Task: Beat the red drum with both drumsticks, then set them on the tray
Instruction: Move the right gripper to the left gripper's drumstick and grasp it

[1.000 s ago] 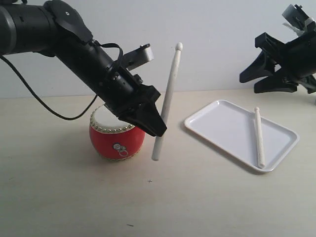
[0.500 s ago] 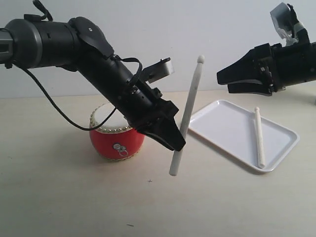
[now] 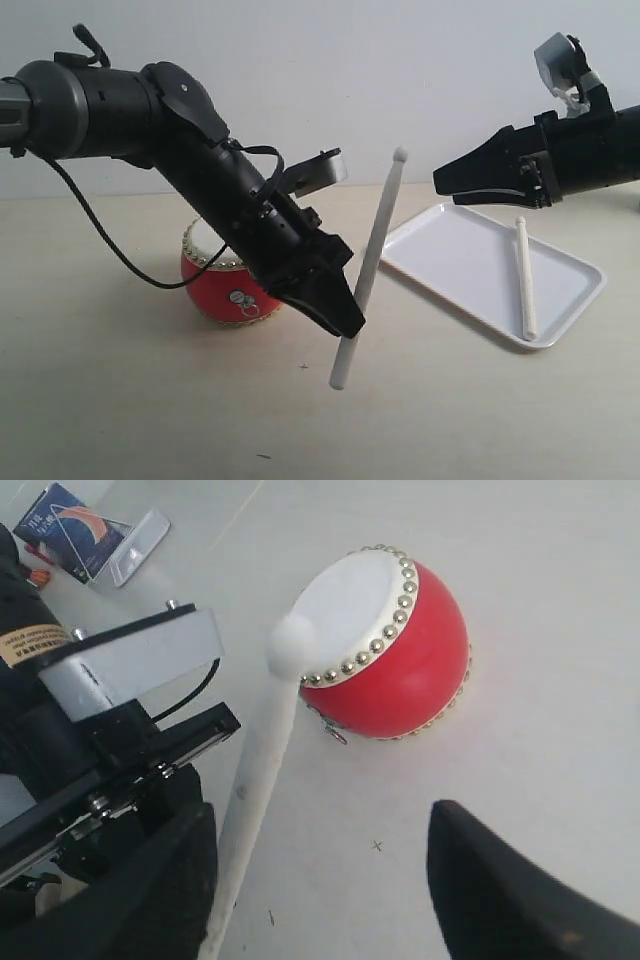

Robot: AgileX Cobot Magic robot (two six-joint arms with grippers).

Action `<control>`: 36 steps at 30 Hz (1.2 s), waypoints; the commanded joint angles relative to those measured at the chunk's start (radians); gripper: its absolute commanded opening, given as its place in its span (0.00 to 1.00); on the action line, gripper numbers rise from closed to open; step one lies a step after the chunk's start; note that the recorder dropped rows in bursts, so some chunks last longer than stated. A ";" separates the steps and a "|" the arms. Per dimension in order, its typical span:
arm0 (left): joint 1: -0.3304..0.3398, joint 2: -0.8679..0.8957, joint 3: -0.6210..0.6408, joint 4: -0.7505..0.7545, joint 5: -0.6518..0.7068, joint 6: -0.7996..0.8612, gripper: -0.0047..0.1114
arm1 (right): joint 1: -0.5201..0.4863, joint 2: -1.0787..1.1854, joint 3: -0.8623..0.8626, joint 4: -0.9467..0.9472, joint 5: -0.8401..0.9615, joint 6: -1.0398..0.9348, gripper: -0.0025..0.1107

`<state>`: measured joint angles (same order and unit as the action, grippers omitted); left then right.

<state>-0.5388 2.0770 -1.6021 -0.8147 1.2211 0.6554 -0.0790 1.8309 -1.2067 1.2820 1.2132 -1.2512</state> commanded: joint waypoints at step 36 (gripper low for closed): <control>-0.038 -0.006 -0.029 -0.038 0.000 0.058 0.04 | 0.129 0.069 0.004 0.058 0.008 0.075 0.04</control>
<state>-0.5781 2.0770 -1.6243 -0.8360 1.2121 0.7083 0.0532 1.9023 -1.2067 1.3434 1.2344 -1.1621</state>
